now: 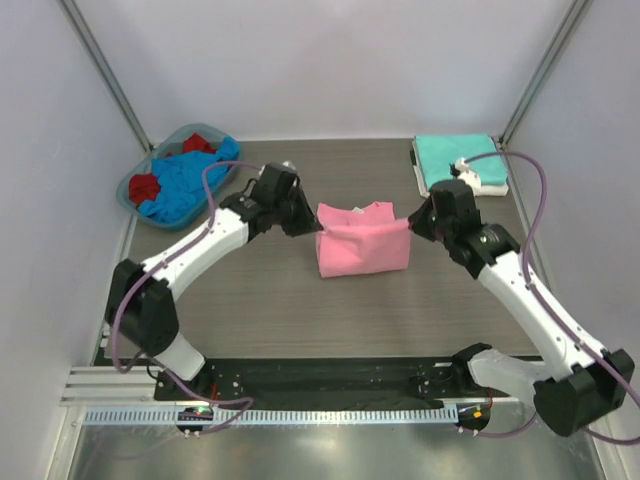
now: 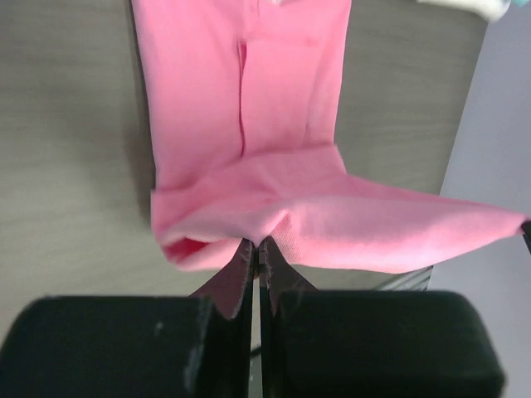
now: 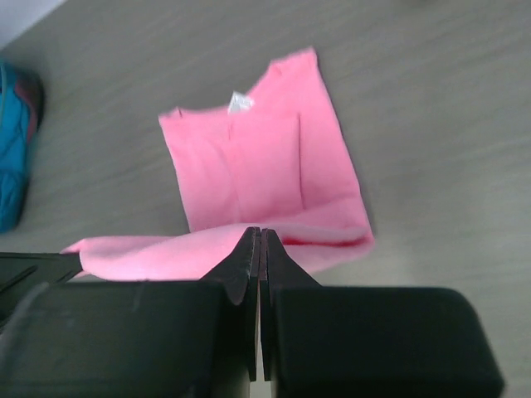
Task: Fold and stack the t-shirts
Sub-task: Fold the tshirt
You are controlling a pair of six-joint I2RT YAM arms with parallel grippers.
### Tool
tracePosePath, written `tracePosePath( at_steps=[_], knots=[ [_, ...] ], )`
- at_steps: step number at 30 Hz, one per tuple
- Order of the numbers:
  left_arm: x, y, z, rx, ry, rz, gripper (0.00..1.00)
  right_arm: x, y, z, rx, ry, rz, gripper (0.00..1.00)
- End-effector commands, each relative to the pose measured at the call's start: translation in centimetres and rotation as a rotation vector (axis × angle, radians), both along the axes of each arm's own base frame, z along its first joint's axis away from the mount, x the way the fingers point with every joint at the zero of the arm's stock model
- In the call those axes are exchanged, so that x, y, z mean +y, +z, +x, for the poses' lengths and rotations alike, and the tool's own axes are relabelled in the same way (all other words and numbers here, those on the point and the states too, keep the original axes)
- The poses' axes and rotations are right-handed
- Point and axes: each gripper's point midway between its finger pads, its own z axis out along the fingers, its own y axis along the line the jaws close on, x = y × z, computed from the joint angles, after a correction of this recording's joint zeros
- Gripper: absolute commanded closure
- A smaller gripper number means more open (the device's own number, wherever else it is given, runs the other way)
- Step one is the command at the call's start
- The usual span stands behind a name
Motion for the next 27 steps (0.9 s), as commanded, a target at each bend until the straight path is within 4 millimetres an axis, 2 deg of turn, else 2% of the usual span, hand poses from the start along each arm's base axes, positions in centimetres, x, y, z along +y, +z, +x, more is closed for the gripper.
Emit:
tracePosePath(
  at_steps=[1, 2, 3, 4, 6, 7, 8, 9, 10, 11, 12, 13, 14, 15, 16, 17, 18, 19, 20, 21, 22, 23, 24, 25, 26, 27],
  knots=[
    [-0.2, 1.7, 4.1, -0.054, -0.037, -0.032, 1.0, -0.5, 2.5, 5.5, -0.103, -0.005, -0.046, 0.99],
    [-0.3, 1.6, 5.4, -0.072, -0.044, -0.03, 1.0, -0.1, 3.4, 6.6, -0.12, 0.021, -0.036, 0.99],
    [-0.3, 0.3, 6.9, -0.051, -0.049, -0.036, 1.0, -0.1, 3.3, 7.9, -0.124, 0.023, -0.035, 0.99],
    [-0.9, 1.4, 8.5, -0.085, -0.056, -0.062, 1.0, -0.3, 3.2, 9.0, -0.124, 0.02, -0.037, 0.99],
    [-1.5, 1.2, 10.6, -0.094, -0.079, -0.098, 1.0, 0.2, 2.3, 11.6, -0.111, 0.042, -0.057, 0.99],
    [-2.3, 0.5, 12.5, -0.094, -0.084, -0.102, 1.0, 0.0, 1.9, 12.6, -0.104, 0.045, -0.06, 0.99],
    [-2.2, 0.1, 13.6, -0.098, -0.085, -0.097, 1.0, 0.3, 0.4, 14.2, -0.069, 0.052, -0.067, 0.99],
    [-2.2, -0.5, 14.6, -0.096, -0.08, -0.095, 1.0, 0.4, -0.2, 15.1, -0.062, 0.059, -0.068, 0.99],
    [-2.3, -2.5, 15.6, -0.07, -0.075, -0.083, 1.0, 0.5, -1.0, 15.9, -0.051, 0.067, -0.069, 0.99],
    [-2.5, -2.0, 17.0, -0.092, -0.069, -0.093, 1.0, 0.4, -1.0, 17.0, -0.055, 0.071, -0.062, 0.99],
    [-2.1, -2.4, 18.0, -0.094, -0.057, -0.086, 1.0, 0.4, -3.6, 18.2, -0.004, 0.075, -0.073, 0.99],
    [-1.9, -4.6, 18.8, -0.067, -0.042, -0.062, 1.0, 0.4, -4.3, 18.9, 0.005, 0.093, -0.085, 0.99],
    [-1.8, -4.9, 19.5, -0.067, -0.036, -0.058, 1.0, 0.6, -4.0, 20.0, -0.007, 0.105, -0.084, 0.99],
    [-1.5, -4.4, 20.6, -0.084, -0.022, -0.07, 1.0, 0.8, -6.6, 20.8, 0.04, 0.116, -0.094, 0.99],
    [-1.6, -4.9, 21.2, -0.081, -0.02, -0.077, 1.0, 0.8, -7.1, 21.4, 0.047, 0.125, -0.095, 0.99],
    [-1.6, -6.6, 21.8, -0.061, -0.016, -0.078, 1.0, 0.8, -7.4, 22.3, 0.047, 0.125, -0.093, 0.99],
    [-1.4, -6.5, 22.7, -0.071, -0.006, -0.09, 1.0, 0.5, -8.1, 22.9, 0.055, 0.122, -0.091, 0.99],
    [-1.4, -6.9, 23.2, -0.067, 0.002, -0.101, 1.0, 0.5, -10.3, 23.4, 0.094, 0.132, -0.088, 0.99],
    [-1.6, -7.3, 23.6, -0.063, -0.004, -0.116, 1.0, 1.0, -9.8, 24.2, 0.08, 0.154, -0.062, 0.99],
    [-1.3, -8.5, 24.4, -0.052, 0.007, -0.119, 1.0, 0.7, -10.0, 24.9, 0.079, 0.16, -0.046, 0.95],
    [-1.2, -8.9, 24.7, -0.042, 0.012, -0.127, 0.94, 0.9, -11.4, 25.4, 0.101, 0.173, -0.035, 0.92],
    [-0.6, -9.2, 25.2, -0.033, 0.027, -0.136, 0.89, 1.3, -10.3, 26.3, 0.071, 0.196, -0.019, 0.88],
    [-0.2, -9.6, 25.5, -0.026, 0.04, -0.135, 0.84, 1.4, -10.4, 26.6, 0.073, 0.208, -0.019, 0.82],
    [0.2, -9.4, 25.9, -0.037, 0.05, -0.136, 0.75, 1.4, -10.0, 26.9, 0.067, 0.221, -0.019, 0.77],
    [1.1, -9.2, 26.3, -0.044, 0.064, -0.135, 0.72, 1.9, -8.9, 27.6, 0.044, 0.257, -0.018, 0.72],
    [1.5, -8.2, 26.6, -0.064, 0.067, -0.139, 0.7, 1.9, -8.8, 27.2, 0.074, 0.27, -0.021, 0.63]
  ],
)
